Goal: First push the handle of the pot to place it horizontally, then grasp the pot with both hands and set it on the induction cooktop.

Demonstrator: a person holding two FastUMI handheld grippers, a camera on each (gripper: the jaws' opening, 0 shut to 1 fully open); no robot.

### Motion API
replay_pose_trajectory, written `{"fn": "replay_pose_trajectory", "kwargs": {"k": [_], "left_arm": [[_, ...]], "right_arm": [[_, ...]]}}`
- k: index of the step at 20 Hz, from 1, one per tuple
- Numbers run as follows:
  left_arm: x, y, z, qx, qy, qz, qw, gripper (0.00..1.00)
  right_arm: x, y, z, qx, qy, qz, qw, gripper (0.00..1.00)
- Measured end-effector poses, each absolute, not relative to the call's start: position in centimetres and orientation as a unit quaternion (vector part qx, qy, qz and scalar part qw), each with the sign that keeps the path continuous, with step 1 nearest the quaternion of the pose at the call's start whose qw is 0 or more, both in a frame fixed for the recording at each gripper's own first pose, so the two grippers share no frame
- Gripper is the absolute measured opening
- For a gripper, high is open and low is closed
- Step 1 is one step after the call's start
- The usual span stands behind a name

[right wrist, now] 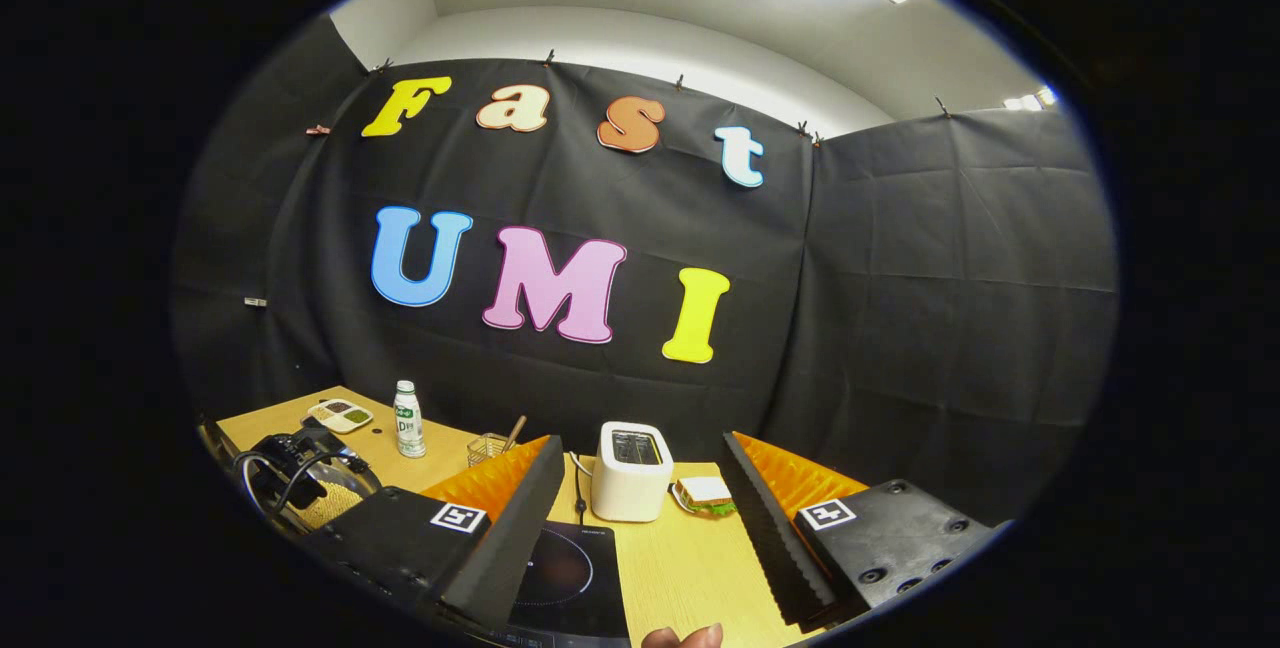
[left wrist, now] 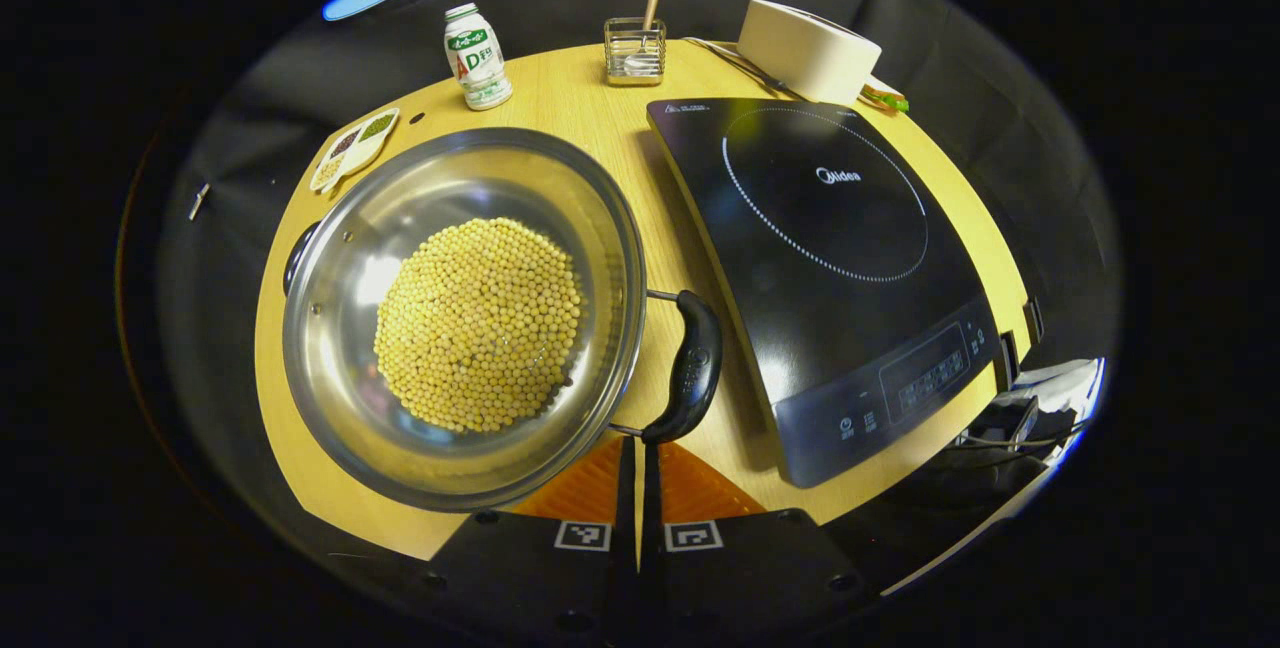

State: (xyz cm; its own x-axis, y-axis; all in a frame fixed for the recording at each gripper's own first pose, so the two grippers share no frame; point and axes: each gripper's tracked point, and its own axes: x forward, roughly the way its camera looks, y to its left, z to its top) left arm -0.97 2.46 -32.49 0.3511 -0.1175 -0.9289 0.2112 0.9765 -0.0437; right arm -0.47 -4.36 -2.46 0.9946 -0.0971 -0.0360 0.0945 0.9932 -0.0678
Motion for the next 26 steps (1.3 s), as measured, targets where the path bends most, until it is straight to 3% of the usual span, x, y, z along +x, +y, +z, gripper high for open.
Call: {"fn": "replay_pose_trajectory", "kwargs": {"k": [16, 21, 26], "left_arm": [[7.2, 0.1, -31.8, 0.031, 0.523, -0.071, 0.849, 0.05], [7.3, -0.1, -31.1, 0.029, 0.509, -0.076, 0.857, 0.05], [6.0, 0.3, -28.0, -0.003, 0.453, -0.087, 0.887, 0.05]], "right_arm": [[-0.6, -4.9, -3.0, -0.041, 0.03, -0.053, 0.997, 0.97], [-0.2, -4.7, -3.4, -0.044, 0.037, -0.052, 0.997, 0.97], [0.5, -2.8, -4.4, -0.022, 0.055, -0.029, 0.998, 0.98]]}}
